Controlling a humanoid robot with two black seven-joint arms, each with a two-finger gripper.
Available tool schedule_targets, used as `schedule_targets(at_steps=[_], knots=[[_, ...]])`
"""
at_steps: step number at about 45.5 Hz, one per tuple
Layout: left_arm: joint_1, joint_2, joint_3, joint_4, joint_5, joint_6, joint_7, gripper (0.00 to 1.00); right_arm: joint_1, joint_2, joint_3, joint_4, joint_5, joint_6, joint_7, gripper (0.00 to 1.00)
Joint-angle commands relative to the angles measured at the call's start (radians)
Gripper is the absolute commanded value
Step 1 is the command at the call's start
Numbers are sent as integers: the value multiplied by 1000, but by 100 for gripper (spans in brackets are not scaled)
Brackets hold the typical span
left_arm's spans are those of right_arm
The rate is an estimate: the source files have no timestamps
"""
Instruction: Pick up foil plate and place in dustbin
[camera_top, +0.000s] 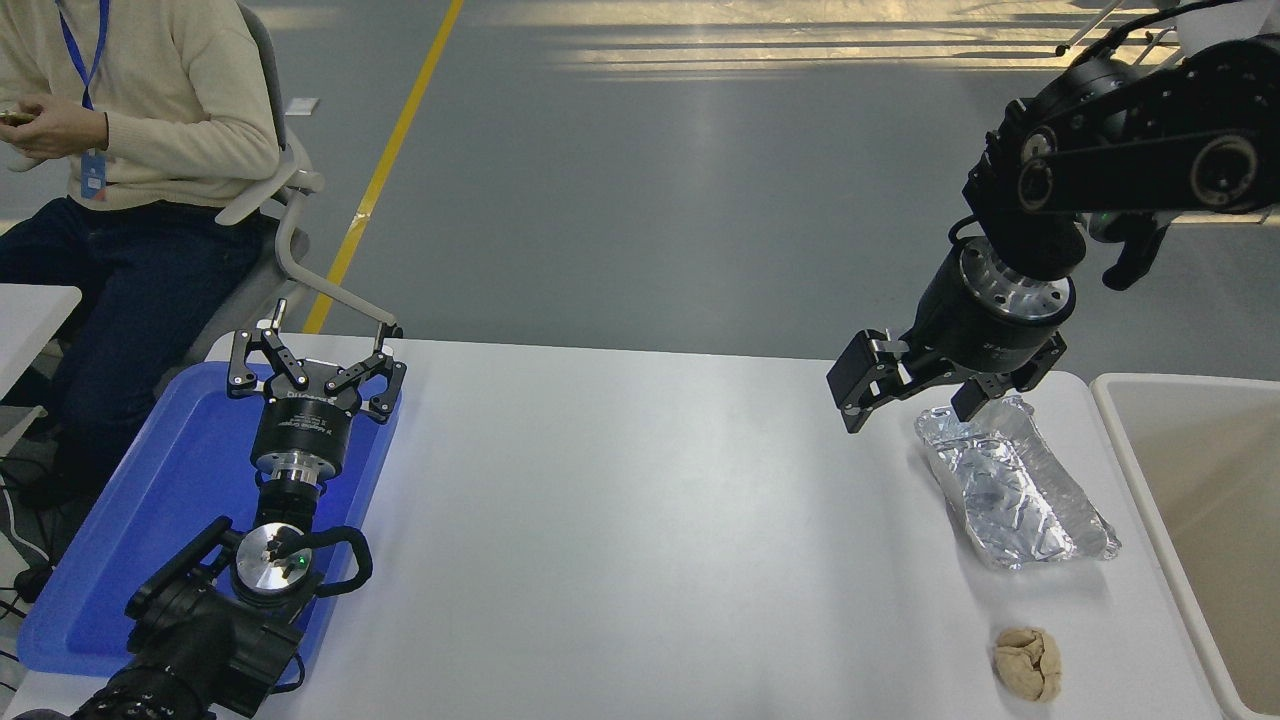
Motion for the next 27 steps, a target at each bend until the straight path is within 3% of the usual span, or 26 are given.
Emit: schedule_targets(at_steps=[1,27], knots=[[0,0,0,0,0,0,0,100,-1,1,1,-1,-5,0,0,100],[0,0,0,0,0,0,0,100,4,1,2,2,-6,0,0,100]])
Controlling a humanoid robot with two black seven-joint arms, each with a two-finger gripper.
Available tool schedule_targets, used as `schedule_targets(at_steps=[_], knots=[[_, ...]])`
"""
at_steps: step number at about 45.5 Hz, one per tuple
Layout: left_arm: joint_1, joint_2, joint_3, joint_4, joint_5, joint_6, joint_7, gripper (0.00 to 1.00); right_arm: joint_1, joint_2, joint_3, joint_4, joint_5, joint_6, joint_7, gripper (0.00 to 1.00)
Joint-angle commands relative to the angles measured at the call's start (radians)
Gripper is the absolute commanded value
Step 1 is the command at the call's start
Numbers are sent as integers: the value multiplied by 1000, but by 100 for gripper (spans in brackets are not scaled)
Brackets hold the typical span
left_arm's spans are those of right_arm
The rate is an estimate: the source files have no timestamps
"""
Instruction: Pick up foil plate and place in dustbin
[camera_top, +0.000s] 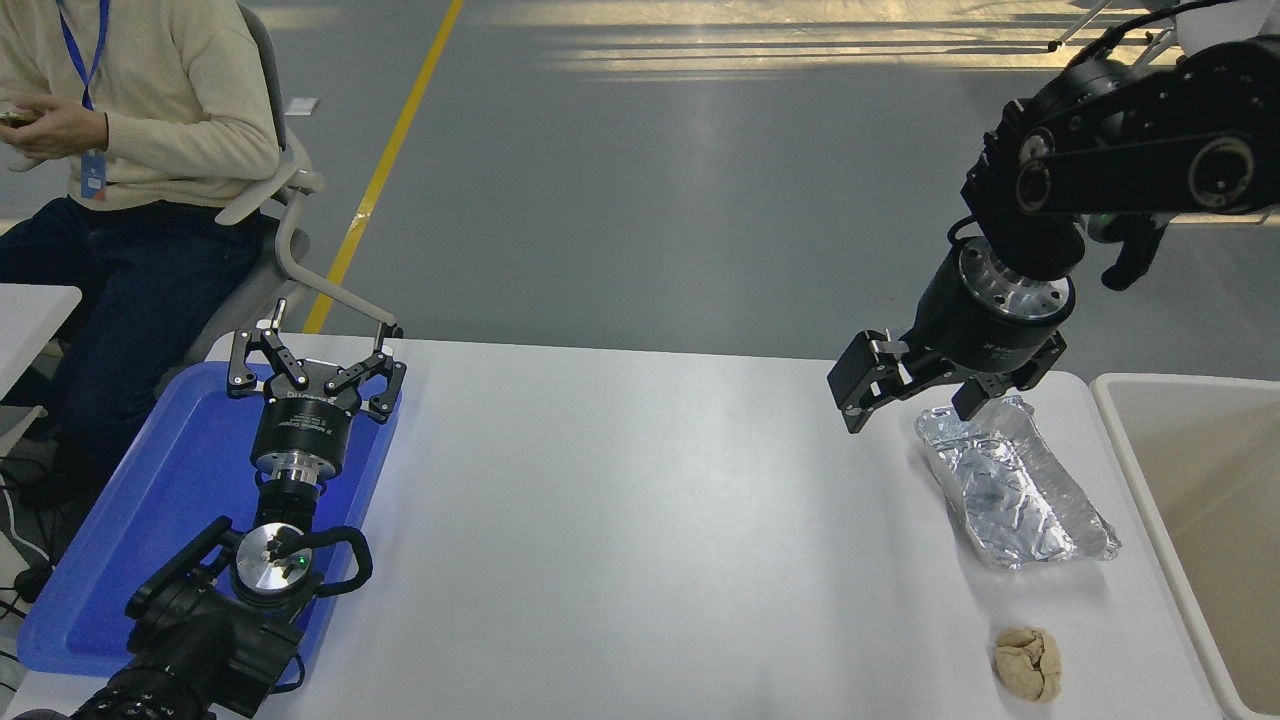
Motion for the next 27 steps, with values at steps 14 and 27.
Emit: schedule_targets(at_steps=[14,27], knots=[[0,0,0,0,0,0,1,100,7,1,2,5,1,0,-1,100],[0,0,0,0,0,0,-1,100,14,5,0,10,2,-6,-1,100]])
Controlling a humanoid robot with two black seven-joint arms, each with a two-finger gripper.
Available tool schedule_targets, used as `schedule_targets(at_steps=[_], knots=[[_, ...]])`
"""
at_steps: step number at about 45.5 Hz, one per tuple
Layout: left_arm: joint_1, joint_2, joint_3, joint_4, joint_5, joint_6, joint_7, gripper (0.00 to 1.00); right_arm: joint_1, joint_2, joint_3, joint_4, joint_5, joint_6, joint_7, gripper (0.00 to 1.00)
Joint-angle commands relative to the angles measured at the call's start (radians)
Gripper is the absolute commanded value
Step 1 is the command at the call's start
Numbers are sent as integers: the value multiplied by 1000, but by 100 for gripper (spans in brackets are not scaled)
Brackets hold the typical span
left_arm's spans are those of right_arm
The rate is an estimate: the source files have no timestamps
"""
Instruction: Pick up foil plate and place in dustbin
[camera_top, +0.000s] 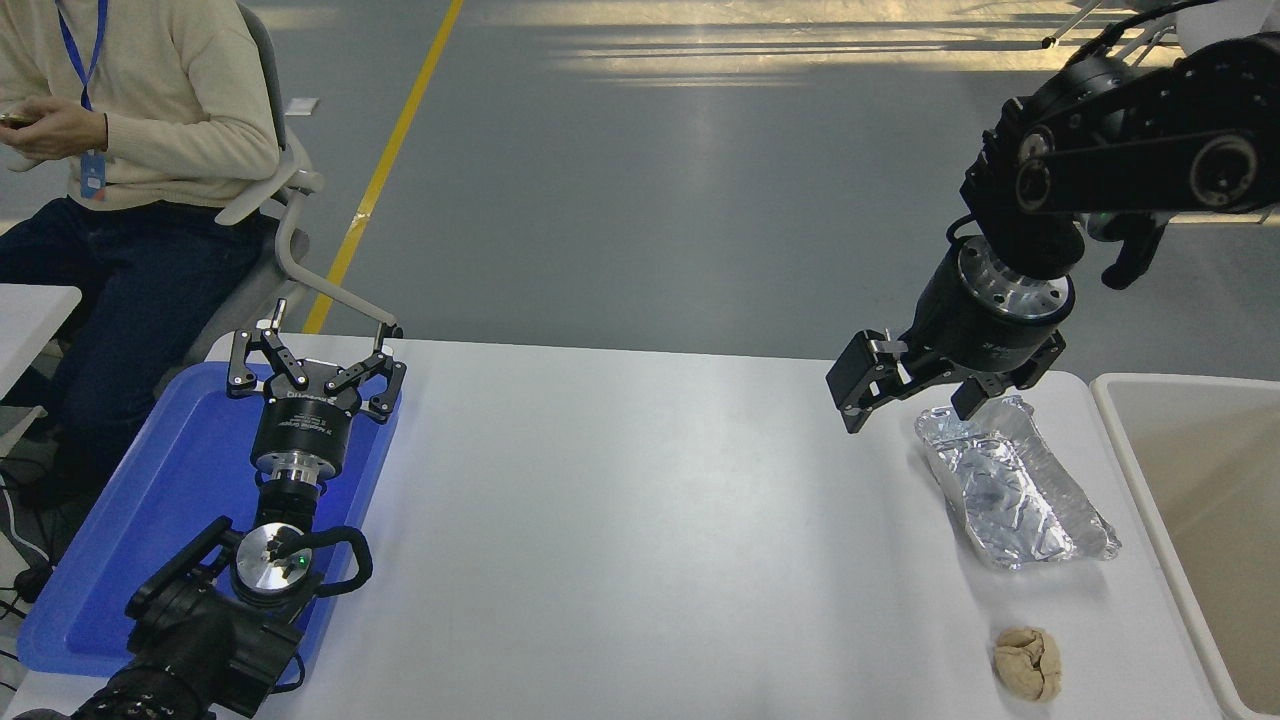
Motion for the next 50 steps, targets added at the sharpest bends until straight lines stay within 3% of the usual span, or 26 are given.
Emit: schedule_targets(at_steps=[1,30,50], knots=[[0,0,0,0,0,0,1,100,10,0,-1,4,1,-8,-1,100],[0,0,0,0,0,0,1,100,-28,-49,-1,32,-88,-53,-1,100],[0,0,0,0,0,0,1,100,-194,-285,-3,-94,-391,-97,1,100]])
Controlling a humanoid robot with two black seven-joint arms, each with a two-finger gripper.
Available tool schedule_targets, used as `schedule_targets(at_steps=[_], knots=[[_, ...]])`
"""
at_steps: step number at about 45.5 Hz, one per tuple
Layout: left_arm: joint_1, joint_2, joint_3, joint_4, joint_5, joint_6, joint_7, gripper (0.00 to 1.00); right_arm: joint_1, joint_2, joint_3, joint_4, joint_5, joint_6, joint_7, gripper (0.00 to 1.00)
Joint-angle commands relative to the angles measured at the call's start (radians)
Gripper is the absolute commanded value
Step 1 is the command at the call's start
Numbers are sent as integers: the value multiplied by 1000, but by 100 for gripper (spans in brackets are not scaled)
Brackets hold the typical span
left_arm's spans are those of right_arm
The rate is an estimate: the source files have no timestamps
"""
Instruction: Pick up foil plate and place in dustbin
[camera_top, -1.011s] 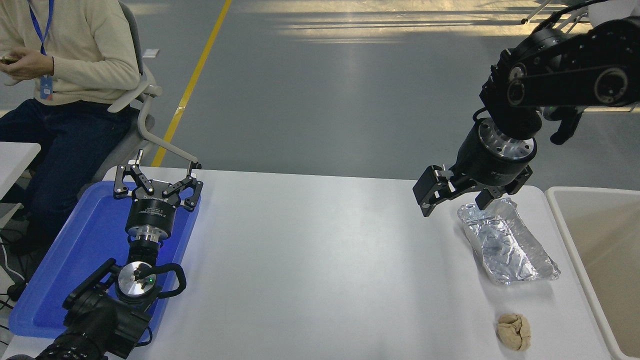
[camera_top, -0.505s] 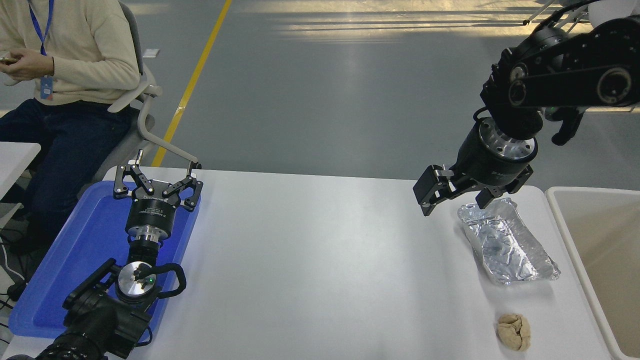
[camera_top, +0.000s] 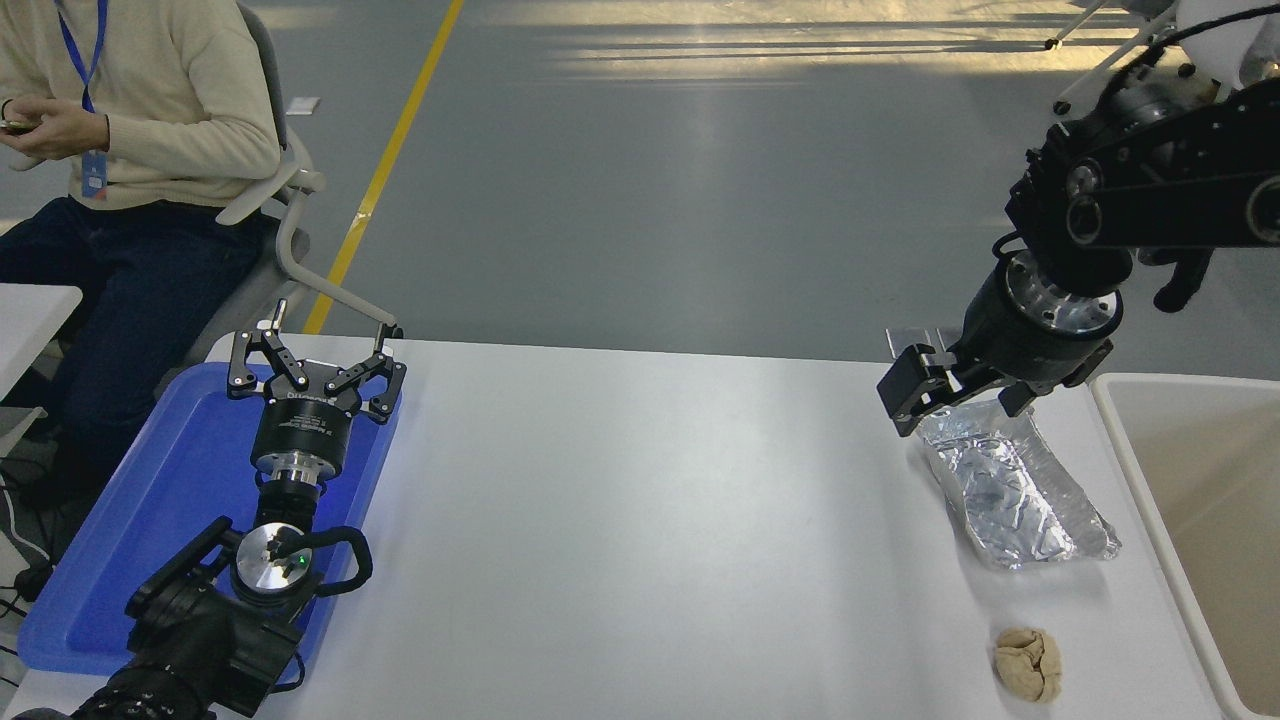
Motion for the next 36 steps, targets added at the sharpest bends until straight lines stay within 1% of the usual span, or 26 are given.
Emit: schedule_targets(at_steps=[1,5,9,12,22,25,29,32,36], knots=[[0,0,0,0,1,0,0,100,-122,-131,11,-107,-153,-23,3,100],[0,0,0,0,-1,0,0,100,-179,-151,20,-164,-197,-47,5,100],[0,0,0,0,-1,0,0,100,-236,-165,41,-218,-217,-66,5,100],[0,0,0,0,-1,0,0,100,-276,-168,64,-254,-228,-81,5,100],[0,0,0,0,1,0,0,100,-470,-171,187,-440,-317,-144,6,100],[0,0,0,0,1,0,0,100,-529,-171,225,-497,-329,-158,6,100],[0,0,0,0,-1,0,0,100,-601,-166,253,-557,-329,-213,8,100],[0,0,0,0,-1,0,0,100,-647,-163,253,-590,-329,-261,17,100],[0,0,0,0,1,0,0,100,-711,-156,253,-632,-329,-326,43,100]])
